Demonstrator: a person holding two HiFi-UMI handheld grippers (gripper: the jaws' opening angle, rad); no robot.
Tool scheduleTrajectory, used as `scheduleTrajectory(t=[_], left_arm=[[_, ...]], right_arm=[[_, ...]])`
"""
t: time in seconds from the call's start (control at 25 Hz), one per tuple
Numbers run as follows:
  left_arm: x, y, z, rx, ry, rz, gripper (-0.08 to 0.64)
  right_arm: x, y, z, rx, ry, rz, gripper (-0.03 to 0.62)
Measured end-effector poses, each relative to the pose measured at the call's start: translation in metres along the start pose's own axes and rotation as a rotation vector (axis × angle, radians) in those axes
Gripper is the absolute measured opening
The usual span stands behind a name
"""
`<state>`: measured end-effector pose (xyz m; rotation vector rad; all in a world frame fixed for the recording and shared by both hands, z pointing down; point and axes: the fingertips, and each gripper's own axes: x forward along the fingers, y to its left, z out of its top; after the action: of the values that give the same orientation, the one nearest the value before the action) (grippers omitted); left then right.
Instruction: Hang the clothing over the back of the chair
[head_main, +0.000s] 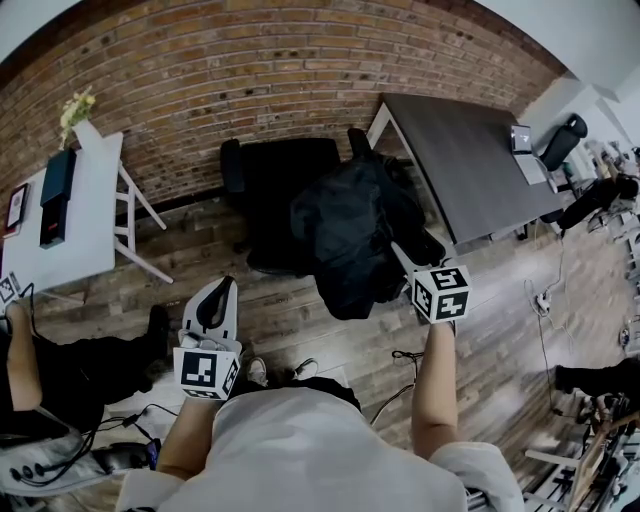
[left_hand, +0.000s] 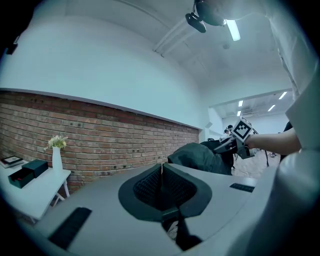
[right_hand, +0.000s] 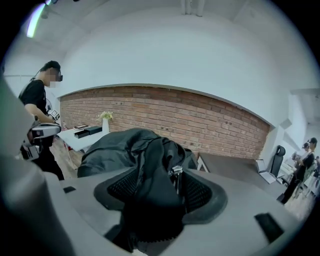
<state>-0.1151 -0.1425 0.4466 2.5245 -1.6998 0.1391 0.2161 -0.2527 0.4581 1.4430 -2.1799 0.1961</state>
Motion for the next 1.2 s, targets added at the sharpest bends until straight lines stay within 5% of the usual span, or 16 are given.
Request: scheduleTrajectory(t=[0.72, 1.2], left_arm=[[0.004, -0.002, -0.002, -0.001, 0.009, -0.039, 0.031], [0.010, -0.003, 0.002, -0.001, -0.011, -0.074, 0.031]], right_arm=[[-0.003, -0.002, -0.023, 0.014, 0.051, -0.050, 0.290], [-0.024, -0.018, -0.046, 0.119, 0.031, -0.132, 0.249]])
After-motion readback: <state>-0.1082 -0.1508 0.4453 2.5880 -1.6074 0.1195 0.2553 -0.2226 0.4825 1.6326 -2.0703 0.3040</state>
